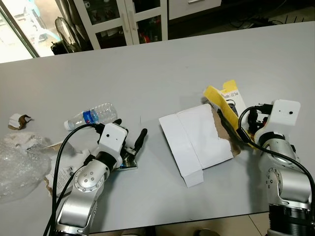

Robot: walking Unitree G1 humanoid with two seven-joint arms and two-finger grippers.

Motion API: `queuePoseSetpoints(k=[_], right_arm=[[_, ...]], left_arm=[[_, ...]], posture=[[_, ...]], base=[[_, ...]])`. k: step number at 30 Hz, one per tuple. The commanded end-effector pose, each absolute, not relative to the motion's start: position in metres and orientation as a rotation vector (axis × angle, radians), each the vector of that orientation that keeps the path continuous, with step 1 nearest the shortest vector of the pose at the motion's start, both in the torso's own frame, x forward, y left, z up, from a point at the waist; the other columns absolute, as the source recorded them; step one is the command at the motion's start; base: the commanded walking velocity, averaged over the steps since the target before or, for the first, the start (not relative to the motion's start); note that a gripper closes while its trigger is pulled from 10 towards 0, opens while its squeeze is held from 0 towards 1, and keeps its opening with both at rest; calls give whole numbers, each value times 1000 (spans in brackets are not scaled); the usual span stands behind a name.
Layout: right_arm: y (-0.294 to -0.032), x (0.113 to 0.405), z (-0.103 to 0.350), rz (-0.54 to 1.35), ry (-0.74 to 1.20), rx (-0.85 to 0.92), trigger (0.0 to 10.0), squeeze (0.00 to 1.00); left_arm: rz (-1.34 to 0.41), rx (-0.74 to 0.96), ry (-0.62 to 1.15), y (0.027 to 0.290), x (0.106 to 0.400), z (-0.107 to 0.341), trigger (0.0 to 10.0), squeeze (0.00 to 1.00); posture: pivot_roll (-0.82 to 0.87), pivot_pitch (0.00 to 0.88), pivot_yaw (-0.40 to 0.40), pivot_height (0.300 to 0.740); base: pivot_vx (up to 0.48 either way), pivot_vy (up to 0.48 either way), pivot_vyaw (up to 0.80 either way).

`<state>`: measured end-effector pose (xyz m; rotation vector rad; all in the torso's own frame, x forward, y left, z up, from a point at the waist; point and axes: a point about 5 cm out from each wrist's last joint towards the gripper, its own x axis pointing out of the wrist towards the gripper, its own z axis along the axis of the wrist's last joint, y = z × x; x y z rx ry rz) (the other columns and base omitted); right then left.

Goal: Picking trash to rubbish bin

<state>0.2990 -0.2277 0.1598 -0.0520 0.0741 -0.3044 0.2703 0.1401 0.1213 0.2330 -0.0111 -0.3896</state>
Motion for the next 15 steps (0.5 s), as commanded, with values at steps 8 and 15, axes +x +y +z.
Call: queuePoseSetpoints(k=[8,15], right_arm=[[-218,290,196,-310,-128,-105,10000,0],[-209,289,189,-262,-102,-71,10000,0]], left_arm=[[-384,223,-16,138,271,124,10000,0],[-385,222,-16,137,272,124,10000,0]], posture=[[-23,168,109,740],[-33,165,110,740]], base=[[0,0,0],[0,0,0]])
